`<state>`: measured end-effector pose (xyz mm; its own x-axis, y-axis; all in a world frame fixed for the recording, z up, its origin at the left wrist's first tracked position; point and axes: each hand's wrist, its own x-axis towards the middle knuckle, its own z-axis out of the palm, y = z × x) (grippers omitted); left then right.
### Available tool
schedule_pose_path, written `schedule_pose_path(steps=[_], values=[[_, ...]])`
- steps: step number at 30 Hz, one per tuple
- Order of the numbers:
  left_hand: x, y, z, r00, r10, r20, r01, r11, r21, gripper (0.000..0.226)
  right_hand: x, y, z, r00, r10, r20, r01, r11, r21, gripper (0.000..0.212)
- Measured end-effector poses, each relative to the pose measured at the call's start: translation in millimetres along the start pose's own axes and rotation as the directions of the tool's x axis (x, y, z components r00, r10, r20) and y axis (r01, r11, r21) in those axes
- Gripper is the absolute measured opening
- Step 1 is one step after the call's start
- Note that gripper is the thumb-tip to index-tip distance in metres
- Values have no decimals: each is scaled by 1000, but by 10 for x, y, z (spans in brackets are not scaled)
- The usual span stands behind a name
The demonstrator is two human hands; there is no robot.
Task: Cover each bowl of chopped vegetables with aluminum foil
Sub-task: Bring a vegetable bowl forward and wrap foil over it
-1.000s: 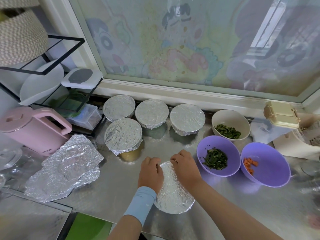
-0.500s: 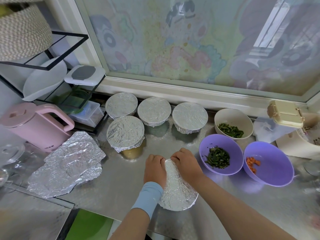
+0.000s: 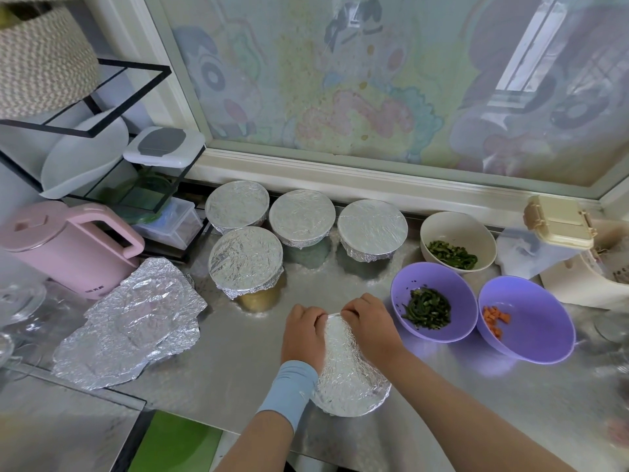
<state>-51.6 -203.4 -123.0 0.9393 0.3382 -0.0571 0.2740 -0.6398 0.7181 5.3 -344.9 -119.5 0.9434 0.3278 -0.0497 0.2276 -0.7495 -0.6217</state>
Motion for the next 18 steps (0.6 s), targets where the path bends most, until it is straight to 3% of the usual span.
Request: schedule_pose_path(steps=[5,8,13,18], values=[[-80,22,-18,995,-76,-60,79,996,42,18,99,-64,-14,993,-110,52,112,993,-31,13],[-48,45,-50,997,-25,-70,31,996,88,18,117,-108,-9,982,-185,45,188,978,-89,12],[88,137,-10,997,56,48,-59,996,65,18,-18,-42,1,997,-63,-38,56,988,-145,15],[140,109,40,996,28,81,-31,999,37,21,-59,4,18,996,69,-47,-69,997,19,16]])
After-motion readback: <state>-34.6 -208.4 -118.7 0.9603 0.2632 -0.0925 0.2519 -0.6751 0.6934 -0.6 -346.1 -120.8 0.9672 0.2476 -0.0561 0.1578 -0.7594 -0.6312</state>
